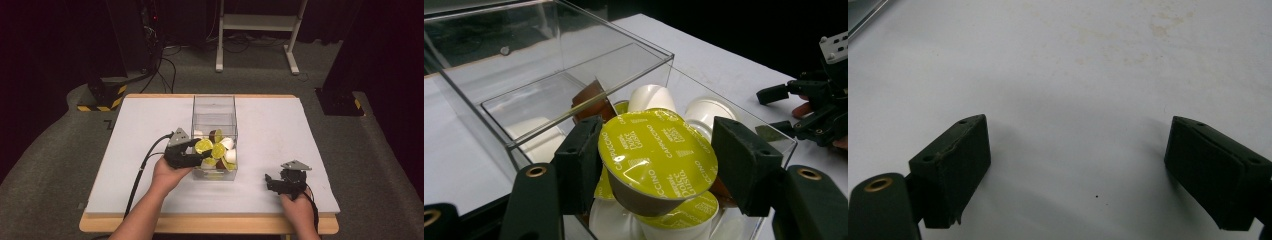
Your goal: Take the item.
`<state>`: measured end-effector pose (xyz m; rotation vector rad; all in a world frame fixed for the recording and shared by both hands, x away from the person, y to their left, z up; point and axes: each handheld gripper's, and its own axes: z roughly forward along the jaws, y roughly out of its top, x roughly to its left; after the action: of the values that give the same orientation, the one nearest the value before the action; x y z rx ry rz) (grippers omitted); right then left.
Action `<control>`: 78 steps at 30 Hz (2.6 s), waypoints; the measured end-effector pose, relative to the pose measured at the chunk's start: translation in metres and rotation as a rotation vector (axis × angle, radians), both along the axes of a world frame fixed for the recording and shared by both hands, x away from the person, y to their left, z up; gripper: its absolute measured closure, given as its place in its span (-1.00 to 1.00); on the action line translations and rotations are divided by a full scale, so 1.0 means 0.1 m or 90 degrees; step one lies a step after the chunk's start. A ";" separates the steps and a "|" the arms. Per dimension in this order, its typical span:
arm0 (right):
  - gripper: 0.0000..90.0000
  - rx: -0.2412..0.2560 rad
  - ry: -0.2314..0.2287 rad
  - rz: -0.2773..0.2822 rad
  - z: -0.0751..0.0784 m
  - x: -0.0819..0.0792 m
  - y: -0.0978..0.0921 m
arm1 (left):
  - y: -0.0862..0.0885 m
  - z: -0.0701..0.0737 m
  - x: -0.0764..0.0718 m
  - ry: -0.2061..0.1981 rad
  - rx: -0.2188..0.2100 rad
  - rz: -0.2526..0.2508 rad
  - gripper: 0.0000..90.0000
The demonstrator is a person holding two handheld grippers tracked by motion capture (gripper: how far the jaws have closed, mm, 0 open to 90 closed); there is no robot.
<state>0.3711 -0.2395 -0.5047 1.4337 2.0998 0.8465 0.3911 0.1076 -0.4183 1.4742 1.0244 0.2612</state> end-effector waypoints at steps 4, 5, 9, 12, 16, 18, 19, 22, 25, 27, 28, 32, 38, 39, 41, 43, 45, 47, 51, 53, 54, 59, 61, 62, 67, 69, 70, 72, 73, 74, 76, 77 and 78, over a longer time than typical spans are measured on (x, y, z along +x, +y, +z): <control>-0.75 0.000 0.000 0.000 0.00 0.00 0.00 | 0.06 0.02 -0.02 -0.004 -0.007 0.009 -0.13; -0.75 0.000 0.000 0.000 0.00 0.00 0.00 | 0.08 0.02 -0.02 -0.005 -0.013 0.012 -0.13; -0.75 0.000 0.001 0.000 0.00 0.00 0.00 | 0.13 0.04 -0.02 -0.005 -0.017 0.014 -0.13; -0.75 0.000 0.001 0.000 0.00 0.00 0.00 | 0.18 0.06 -0.03 -0.009 -0.018 0.016 -0.13; -0.75 0.000 0.000 0.000 0.00 0.00 0.00 | 0.24 0.09 -0.05 -0.006 -0.025 0.015 -0.13; -0.75 0.000 0.001 0.000 0.00 0.00 0.00 | 0.26 0.09 -0.07 -0.006 -0.027 0.017 -0.13; -0.75 0.000 0.001 0.000 0.00 0.00 0.00 | 0.27 0.10 -0.07 -0.007 -0.027 0.021 -0.13; -0.75 0.000 0.001 0.000 0.00 0.00 0.00 | 0.33 0.11 -0.09 -0.010 -0.025 0.022 -0.13; -0.75 0.000 0.001 0.000 0.00 0.00 0.00 | 0.37 0.13 -0.11 -0.013 -0.030 0.028 -0.13; -0.75 0.000 0.001 0.000 0.00 0.00 0.00 | 0.41 0.14 -0.12 -0.017 -0.023 0.030 -0.13; -0.75 0.000 0.001 0.000 0.00 0.00 0.00 | 0.42 0.14 -0.13 -0.016 -0.026 0.033 -0.13; -0.75 0.000 0.001 0.000 0.00 0.00 0.00 | 0.51 0.15 -0.14 -0.019 -0.022 0.045 -0.13; -0.75 0.001 0.001 0.000 0.00 0.00 0.00 | 0.64 0.13 -0.16 -0.020 -0.021 0.065 -0.13; -0.75 0.001 0.001 0.000 0.00 0.00 0.00 | 0.66 0.12 -0.16 -0.020 -0.019 0.068 -0.13; -0.75 0.001 0.002 0.000 0.00 0.00 0.00 | 0.70 0.10 -0.16 -0.020 -0.013 0.074 -0.13; -0.75 0.001 0.001 0.000 0.00 0.00 0.00 | 0.75 0.08 -0.16 -0.019 -0.006 0.079 -0.13; -0.75 0.001 0.001 0.000 0.00 0.00 0.00 | 0.79 0.06 -0.16 -0.017 -0.006 0.088 -0.13; -0.75 0.001 0.001 0.000 0.00 0.00 0.00 | 0.83 0.03 -0.15 -0.014 -0.006 0.097 -0.13; -0.75 0.001 0.001 0.000 0.00 0.00 0.00 | 0.90 -0.02 -0.14 -0.008 0.004 0.109 -0.13; -0.75 0.001 0.001 0.000 0.00 0.00 0.00 | 0.92 -0.05 -0.13 -0.003 0.003 0.116 -0.13; -0.75 0.001 0.001 0.001 0.00 0.00 0.00 | 0.93 -0.07 -0.13 -0.003 0.002 0.121 -0.13; -0.75 0.001 0.001 0.001 0.00 0.00 0.00 | 0.98 -0.15 -0.10 0.005 0.011 0.133 -0.13; -0.75 0.001 0.001 0.001 0.00 0.00 0.00 | 1.00 -0.19 -0.08 0.009 0.014 0.143 -0.13; -0.75 0.001 0.001 0.000 0.00 0.00 0.00 | 1.02 -0.20 -0.06 0.011 0.020 0.146 -0.13; -0.75 0.001 0.001 0.001 0.00 0.00 0.00 | 1.05 -0.27 0.02 0.018 0.036 0.166 -0.13; -0.75 0.000 0.001 0.001 0.00 0.00 0.00 | 1.06 -0.29 0.07 0.023 0.034 0.174 -0.13; -0.75 0.001 0.001 0.001 0.00 0.00 0.00 | 1.06 -0.30 0.09 0.025 0.031 0.178 -0.13; -0.75 0.001 0.002 0.001 0.00 0.00 0.00 | 1.07 -0.32 0.14 0.026 0.028 0.181 -0.13; -0.75 0.001 0.002 0.001 0.00 0.00 0.00 | 1.07 -0.32 0.16 0.028 0.023 0.184 -0.13; -0.75 0.001 0.002 0.002 0.00 0.00 0.00 | 1.07 -0.33 0.19 0.029 0.024 0.188 -0.13; -0.75 0.000 0.001 0.001 0.00 0.00 0.00 | 1.06 -0.33 0.24 0.028 0.036 0.192 -0.13; -0.75 0.000 0.001 0.001 0.00 0.00 0.00 | 1.05 -0.32 0.27 0.027 0.035 0.191 -0.13; -0.75 0.000 0.001 0.001 0.00 0.00 0.00 | 1.05 -0.31 0.29 0.022 0.038 0.190 -0.13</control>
<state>0.3713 -0.2397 -0.5046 1.4336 2.1019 0.8472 0.4200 0.2127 -0.4488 1.3800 1.2744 0.4837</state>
